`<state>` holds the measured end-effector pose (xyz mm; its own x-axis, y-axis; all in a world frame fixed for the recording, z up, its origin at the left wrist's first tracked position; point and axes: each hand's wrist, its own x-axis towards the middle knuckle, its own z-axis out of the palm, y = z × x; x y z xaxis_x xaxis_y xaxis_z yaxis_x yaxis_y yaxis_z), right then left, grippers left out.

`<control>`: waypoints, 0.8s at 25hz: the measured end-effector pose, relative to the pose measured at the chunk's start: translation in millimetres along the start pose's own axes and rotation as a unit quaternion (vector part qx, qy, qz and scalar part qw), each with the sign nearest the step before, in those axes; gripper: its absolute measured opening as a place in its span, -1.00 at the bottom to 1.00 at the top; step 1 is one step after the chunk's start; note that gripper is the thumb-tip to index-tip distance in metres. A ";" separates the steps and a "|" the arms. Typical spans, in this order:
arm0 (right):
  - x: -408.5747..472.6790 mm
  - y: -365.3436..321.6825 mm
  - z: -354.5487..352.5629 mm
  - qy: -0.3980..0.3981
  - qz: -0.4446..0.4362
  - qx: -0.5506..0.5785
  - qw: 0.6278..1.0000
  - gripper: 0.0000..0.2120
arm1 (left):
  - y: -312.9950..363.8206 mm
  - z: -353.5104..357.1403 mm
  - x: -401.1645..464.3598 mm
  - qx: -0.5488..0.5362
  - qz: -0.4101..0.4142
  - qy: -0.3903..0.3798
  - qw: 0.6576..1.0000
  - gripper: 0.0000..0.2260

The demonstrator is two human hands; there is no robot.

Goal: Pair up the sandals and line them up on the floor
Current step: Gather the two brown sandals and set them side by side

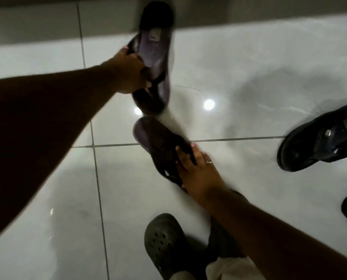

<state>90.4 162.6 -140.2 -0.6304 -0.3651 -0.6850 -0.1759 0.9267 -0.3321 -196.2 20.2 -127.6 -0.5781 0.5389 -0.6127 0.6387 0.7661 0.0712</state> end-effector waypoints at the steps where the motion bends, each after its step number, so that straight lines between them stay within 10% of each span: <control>1: -6.2 13.7 1.5 -0.001 0.023 0.006 1.000 -0.40 | -21.8 7.5 -13.5 -0.010 -0.023 -0.012 1.000 -0.54; 6: -11.4 78.1 -18.4 0.007 0.190 0.100 0.977 -0.28 | -71.0 60.5 -84.5 -0.071 -0.149 -0.047 0.985 -0.70; 13: 53.5 81.9 -85.4 0.074 0.189 0.117 0.972 -0.29 | 19.2 74.3 -90.2 0.001 0.127 0.028 0.992 -0.63; 20: 76.9 60.5 -98.0 0.054 0.161 0.135 0.976 -0.36 | 35.7 77.0 -60.3 -0.082 0.028 -0.017 0.996 -0.51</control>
<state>-42.8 199.3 -149.4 -0.6995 -0.0337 -0.7138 0.2403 0.9296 -0.2794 -99.4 -11.9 -148.7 -0.5244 0.5717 -0.6310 0.5762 0.7839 0.2314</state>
